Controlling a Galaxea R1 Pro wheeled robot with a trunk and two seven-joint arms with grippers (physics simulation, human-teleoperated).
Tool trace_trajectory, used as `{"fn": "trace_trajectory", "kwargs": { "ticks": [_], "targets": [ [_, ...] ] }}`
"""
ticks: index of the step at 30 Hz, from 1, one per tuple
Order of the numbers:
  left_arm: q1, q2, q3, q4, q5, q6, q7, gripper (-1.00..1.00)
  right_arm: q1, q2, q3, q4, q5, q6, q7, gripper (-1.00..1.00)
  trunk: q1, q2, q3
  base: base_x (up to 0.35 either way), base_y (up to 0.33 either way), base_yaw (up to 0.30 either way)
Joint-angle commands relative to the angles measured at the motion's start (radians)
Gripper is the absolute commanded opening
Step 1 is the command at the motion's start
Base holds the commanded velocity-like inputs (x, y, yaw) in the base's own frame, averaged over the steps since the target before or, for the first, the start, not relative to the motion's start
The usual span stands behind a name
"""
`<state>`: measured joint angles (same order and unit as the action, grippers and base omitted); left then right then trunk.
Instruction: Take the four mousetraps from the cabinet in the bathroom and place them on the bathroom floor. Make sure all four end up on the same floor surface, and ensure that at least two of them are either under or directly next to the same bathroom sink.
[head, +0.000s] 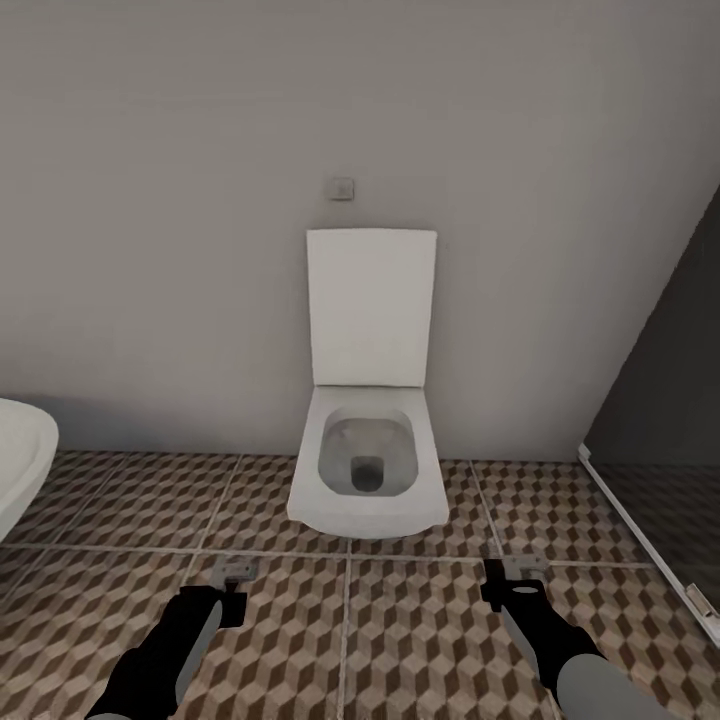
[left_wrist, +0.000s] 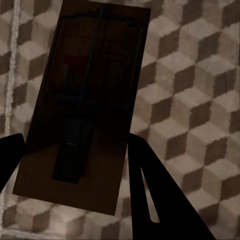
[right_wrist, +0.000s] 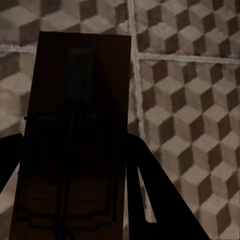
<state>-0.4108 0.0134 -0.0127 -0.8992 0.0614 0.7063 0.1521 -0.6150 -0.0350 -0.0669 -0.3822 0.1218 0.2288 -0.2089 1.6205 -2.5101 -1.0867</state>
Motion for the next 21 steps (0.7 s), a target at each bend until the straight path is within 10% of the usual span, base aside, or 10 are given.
{"fn": "trace_trajectory", "kwargs": {
  "ticks": [1, 21],
  "targets": [
    [0.000, 0.000, -0.002, -0.001, 0.003, 0.004, 0.005, -1.00, 0.000, 0.001, -0.005, -0.002, 0.007, 0.006, 0.002, -1.00, 0.000, -0.001, -0.005, 0.000, 0.000, 0.000],
    [0.000, 0.002, -0.001, -0.006, 0.003, 0.004, 0.004, -1.00, 0.000, 0.000, -0.005, -0.001, 0.005, -0.020, 0.002, -1.00, 0.009, -0.005, -0.082, 0.000, 0.000, 0.000]
  ]
}}
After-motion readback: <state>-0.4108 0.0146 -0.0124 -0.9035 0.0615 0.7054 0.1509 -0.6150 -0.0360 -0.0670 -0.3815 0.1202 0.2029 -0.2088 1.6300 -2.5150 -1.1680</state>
